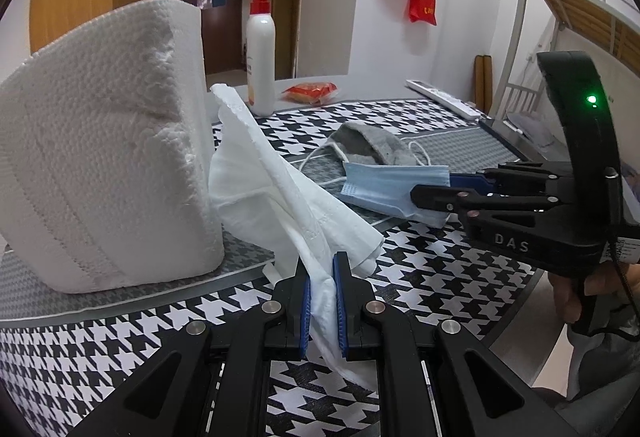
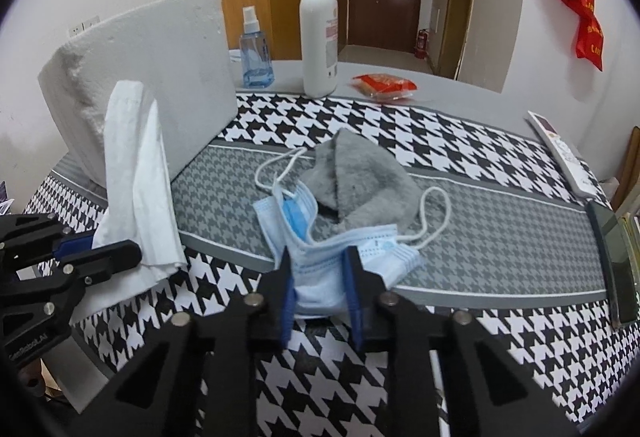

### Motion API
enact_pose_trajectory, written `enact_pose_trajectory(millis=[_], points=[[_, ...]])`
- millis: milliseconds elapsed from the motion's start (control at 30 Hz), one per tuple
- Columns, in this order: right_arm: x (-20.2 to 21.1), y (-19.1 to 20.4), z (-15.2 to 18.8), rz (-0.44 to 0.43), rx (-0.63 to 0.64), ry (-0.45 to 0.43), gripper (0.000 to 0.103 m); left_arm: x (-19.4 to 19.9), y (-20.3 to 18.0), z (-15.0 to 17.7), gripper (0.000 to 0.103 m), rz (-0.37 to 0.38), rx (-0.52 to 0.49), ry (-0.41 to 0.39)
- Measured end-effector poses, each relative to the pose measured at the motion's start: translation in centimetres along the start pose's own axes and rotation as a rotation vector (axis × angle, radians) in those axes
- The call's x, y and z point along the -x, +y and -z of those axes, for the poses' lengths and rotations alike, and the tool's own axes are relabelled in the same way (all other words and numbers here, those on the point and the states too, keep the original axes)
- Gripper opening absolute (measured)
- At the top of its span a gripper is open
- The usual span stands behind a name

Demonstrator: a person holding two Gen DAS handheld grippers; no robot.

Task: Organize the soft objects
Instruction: 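Lift the blue surgical mask with the right gripper while the left holds the white masks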

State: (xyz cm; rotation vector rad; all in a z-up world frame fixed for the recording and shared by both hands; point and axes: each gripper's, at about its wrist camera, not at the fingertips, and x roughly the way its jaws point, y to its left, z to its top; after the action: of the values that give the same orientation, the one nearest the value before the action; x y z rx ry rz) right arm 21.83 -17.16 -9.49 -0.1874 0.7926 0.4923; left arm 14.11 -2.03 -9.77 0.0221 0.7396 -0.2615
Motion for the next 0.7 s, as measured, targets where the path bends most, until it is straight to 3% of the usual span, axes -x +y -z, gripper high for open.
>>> enact_pose_trajectory(millis=[700], points=[[8.1, -0.5, 1.3, 0.041, -0.038, -0.155, 0.015, 4.0, -0.9, 0.1, 0.011, -0.013, -0.016, -0.088]])
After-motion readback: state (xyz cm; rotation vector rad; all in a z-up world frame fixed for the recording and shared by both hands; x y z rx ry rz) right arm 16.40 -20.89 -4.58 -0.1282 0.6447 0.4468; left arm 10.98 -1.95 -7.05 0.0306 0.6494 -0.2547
